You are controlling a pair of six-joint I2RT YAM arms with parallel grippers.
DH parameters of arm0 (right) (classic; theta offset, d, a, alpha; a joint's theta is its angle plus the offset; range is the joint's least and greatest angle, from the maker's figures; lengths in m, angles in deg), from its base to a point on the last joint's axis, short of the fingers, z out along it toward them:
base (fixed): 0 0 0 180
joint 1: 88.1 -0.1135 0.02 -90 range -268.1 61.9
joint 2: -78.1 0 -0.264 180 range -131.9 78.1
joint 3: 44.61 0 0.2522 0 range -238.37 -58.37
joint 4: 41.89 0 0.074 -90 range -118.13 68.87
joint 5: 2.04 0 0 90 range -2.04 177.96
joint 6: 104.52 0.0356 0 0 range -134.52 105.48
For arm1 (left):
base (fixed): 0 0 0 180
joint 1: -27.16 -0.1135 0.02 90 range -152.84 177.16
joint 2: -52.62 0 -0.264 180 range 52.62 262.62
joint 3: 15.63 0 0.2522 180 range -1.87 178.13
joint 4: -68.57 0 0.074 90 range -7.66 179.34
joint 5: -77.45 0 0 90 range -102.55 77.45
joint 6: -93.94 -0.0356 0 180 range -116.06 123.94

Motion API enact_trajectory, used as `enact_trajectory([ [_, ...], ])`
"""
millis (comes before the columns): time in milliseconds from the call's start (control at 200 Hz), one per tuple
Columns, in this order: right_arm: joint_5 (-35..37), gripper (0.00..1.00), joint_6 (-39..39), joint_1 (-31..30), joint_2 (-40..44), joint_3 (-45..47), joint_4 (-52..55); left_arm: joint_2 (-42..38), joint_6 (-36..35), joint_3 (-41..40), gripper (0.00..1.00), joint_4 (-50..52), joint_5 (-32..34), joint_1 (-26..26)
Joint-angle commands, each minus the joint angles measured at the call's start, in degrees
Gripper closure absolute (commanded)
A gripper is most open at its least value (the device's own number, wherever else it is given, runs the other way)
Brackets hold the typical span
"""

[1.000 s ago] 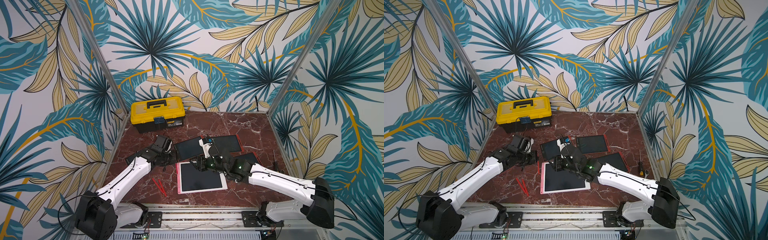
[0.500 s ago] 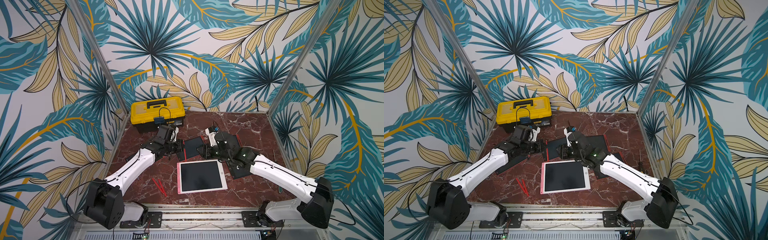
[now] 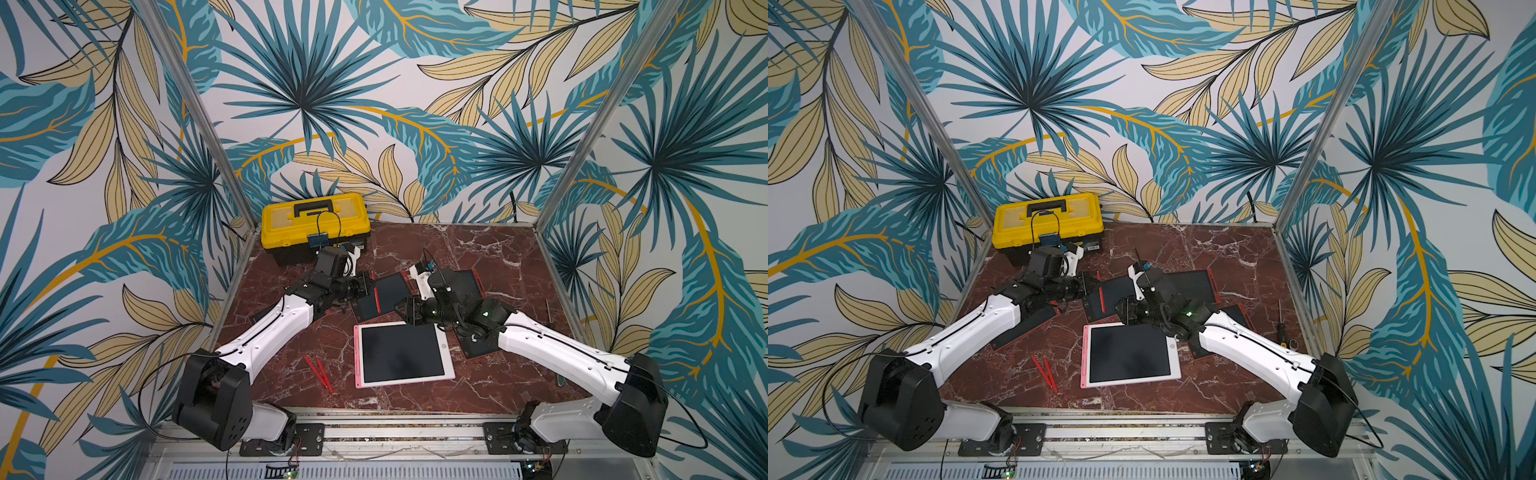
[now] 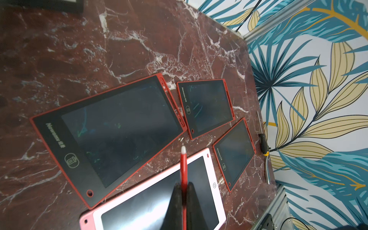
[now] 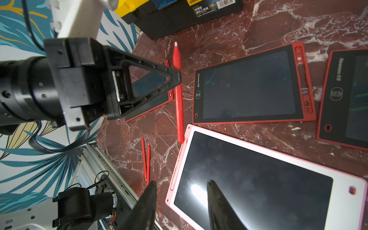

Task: Place the stylus back onto the writing tablet
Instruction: Pick up the stylus from the center of the board.

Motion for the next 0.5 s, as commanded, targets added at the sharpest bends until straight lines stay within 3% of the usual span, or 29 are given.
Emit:
enact_trajectory([
  [0, -1.93, 0.57, -0.85, 0.71, 1.74, 1.82, -0.75, -2.92, 1.1, -2.8, 1.0, -4.64, -1.11, 0.14],
  [496, -4.52, 0.58, -2.96, 1.41, -3.36, -5.97, 2.35, -3.76, -0.17, -3.56, 1.0, -9.53, -7.01, -0.36],
])
